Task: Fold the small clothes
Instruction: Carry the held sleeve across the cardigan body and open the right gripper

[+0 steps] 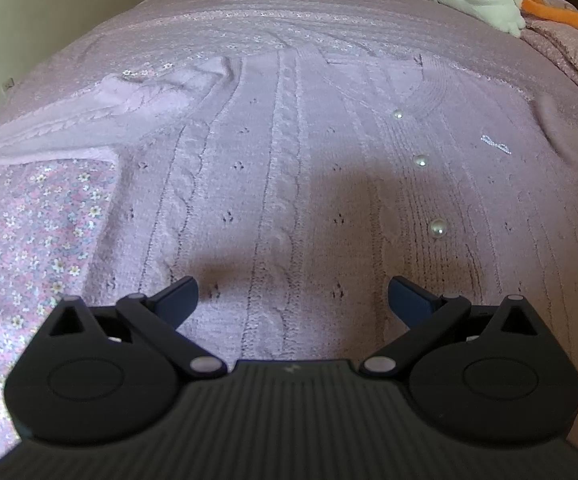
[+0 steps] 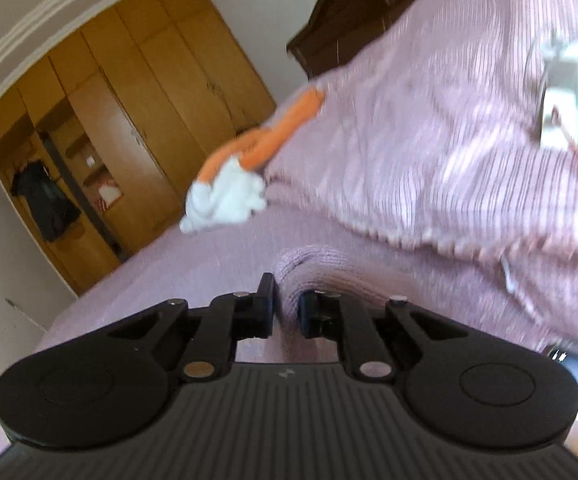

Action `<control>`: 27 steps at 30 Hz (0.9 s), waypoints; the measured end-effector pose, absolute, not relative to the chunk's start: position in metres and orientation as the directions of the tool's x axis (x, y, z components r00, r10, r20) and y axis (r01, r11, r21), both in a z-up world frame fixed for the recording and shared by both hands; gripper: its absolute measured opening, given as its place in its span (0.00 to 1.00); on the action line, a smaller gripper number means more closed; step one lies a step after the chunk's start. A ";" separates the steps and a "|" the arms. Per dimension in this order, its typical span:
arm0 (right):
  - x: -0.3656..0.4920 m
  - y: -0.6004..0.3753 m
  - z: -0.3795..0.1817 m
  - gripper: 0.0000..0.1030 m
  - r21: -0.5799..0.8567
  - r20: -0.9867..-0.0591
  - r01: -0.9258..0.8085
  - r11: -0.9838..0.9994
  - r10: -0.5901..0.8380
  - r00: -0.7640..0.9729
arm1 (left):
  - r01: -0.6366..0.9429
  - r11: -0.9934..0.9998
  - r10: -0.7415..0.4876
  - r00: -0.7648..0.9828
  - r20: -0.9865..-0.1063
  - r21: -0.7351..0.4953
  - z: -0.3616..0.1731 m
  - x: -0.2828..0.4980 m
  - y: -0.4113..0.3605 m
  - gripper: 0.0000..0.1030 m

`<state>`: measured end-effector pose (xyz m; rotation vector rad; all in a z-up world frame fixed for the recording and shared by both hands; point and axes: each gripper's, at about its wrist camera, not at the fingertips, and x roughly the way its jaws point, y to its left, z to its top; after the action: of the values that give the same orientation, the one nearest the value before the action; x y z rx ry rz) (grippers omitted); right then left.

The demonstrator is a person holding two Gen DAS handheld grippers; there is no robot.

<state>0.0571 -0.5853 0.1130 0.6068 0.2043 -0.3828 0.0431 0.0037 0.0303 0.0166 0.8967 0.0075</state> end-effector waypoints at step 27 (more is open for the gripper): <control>0.118 -0.319 0.165 0.12 0.456 -0.294 0.116 0.882 0.027 0.955 | -0.053 0.996 0.091 0.683 -0.724 0.074 0.073 0.048 0.087 1.00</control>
<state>0.1180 -0.3190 0.1655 0.4894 0.2992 -0.0473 0.0480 0.0865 0.0730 0.0486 0.8145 0.0807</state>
